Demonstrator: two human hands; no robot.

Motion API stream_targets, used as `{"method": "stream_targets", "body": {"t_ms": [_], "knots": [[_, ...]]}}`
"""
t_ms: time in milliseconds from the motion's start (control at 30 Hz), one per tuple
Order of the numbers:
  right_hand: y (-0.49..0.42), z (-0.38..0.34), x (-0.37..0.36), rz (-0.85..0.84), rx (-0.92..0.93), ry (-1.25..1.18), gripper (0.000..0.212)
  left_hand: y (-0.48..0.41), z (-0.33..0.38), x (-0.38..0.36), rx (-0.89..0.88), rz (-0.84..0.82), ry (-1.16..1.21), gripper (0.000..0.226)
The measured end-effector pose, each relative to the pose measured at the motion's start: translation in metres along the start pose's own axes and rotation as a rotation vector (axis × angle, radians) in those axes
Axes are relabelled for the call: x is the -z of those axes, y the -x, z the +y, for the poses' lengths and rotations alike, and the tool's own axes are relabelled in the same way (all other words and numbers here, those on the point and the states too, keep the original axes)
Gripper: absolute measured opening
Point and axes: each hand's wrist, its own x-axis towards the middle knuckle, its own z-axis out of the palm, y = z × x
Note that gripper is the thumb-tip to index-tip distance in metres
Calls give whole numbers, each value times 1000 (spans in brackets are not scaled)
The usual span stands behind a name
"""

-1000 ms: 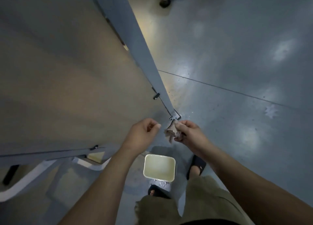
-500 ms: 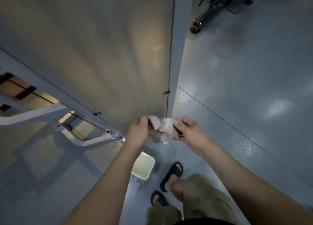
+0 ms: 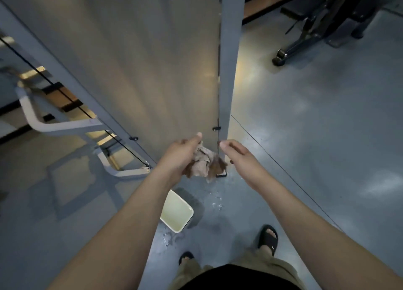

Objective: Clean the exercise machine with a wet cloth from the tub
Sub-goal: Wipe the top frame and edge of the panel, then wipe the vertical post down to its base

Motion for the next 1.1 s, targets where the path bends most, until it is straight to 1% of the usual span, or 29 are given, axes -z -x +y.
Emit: {"method": "stream_targets", "body": {"t_ms": [33,100,200,267,300,400,433,500,533,600,633,700,733,767,800,833,867,933,1000,1067,1100], "knots": [[-1,-4,17,-66,43,29,20,-1,7,-17,32,3,13,50],[-4,-9,53,-178,115,89,25,-4,21,-55,119,-7,72,56],[-15,-13,107,-250,135,153,18,-4,45,-110,166,-24,152,39],[-23,-20,142,-217,133,148,10,-4,63,-139,180,-37,145,31],[-28,-25,158,-173,145,163,13,-6,70,-149,196,-29,123,28],[-42,-44,193,-85,179,192,16,-18,80,-165,206,-17,132,48],[-48,-49,204,-92,181,185,15,-22,86,-172,198,-30,128,44],[-62,-57,222,-132,165,162,15,-31,97,-185,151,-44,-1,30],[-68,-61,230,-162,158,163,15,-36,101,-191,116,-36,-92,28],[-82,-69,246,-279,169,186,19,-51,107,-196,38,18,-209,34],[-89,-73,252,-354,175,219,27,-59,111,-199,25,40,-224,36],[-104,-80,262,-460,167,273,43,-76,120,-204,27,81,-189,26],[-115,-83,265,-472,174,288,44,-85,125,-207,24,92,-167,23],[-126,-85,269,-456,192,316,38,-97,128,-211,15,100,-153,23],[-137,-88,274,-422,209,357,28,-109,131,-216,7,102,-133,24],[-149,-92,280,-386,216,406,17,-120,135,-222,-6,90,-113,27],[-160,-98,288,-365,205,442,10,-133,139,-229,-1,74,-64,34],[-183,-111,307,-359,152,465,21,-155,147,-242,53,20,15,49],[-205,-123,328,-356,130,463,30,-171,156,-252,16,-99,27,55],[-230,-133,346,-332,106,407,33,-188,163,-260,-34,-207,24,44],[-242,-137,353,-318,90,374,35,-195,166,-263,-36,-237,71,39]]}}
